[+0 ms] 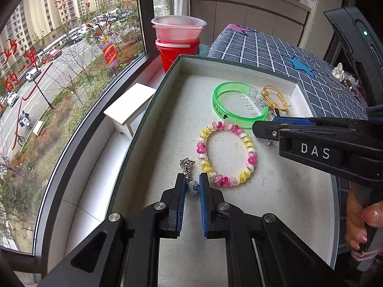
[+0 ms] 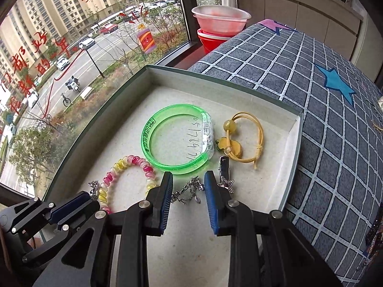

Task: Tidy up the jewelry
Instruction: 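Open the right tool to drop its charm while the left tool releases its charm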

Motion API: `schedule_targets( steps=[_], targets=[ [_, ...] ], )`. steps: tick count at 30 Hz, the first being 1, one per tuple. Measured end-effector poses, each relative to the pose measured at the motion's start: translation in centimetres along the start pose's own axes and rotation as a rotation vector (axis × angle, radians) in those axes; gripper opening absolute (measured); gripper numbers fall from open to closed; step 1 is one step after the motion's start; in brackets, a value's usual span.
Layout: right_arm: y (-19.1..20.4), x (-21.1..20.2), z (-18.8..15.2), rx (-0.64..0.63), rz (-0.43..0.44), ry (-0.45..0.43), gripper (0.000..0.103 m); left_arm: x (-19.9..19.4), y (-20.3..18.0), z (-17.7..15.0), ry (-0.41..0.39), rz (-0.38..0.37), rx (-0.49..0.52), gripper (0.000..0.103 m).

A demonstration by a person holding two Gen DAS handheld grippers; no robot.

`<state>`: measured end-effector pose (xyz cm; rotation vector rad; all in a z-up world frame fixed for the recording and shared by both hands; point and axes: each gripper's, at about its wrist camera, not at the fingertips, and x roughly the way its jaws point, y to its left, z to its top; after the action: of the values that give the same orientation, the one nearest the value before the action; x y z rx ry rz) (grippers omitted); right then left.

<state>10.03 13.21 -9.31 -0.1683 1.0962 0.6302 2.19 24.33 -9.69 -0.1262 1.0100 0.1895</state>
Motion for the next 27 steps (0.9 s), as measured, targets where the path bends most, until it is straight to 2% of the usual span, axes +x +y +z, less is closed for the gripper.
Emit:
schedule_targets(
  steps=[1, 3, 8, 15, 27],
  targets=[
    [-0.1, -0.1, 0.0, 0.003, 0.007, 0.002, 0.039, 0.0, 0.0, 0.0, 0.001, 0.005, -0.001, 0.019],
    [-0.3, 0.1, 0.2, 0.011, 0.007, 0.006, 0.055, -0.1, 0.0, 0.1, 0.004, 0.018, -0.005, 0.019],
    [-1.3, -0.4, 0.5, 0.064, 0.038, -0.008, 0.058, -0.7, -0.1, 0.2, -0.006, 0.031, -0.008, 0.019],
    [-2.4, -3.7, 0.7, 0.093, 0.063, -0.072, 0.077, -1.4, -0.8, 0.6, -0.023, 0.033, 0.002, 0.019],
    [-5.1, -7.1, -0.4, 0.161, 0.07, -0.127, 0.079, -2.9, -1.9, 0.9, -0.037, 0.016, 0.025, 0.019]
  ],
)
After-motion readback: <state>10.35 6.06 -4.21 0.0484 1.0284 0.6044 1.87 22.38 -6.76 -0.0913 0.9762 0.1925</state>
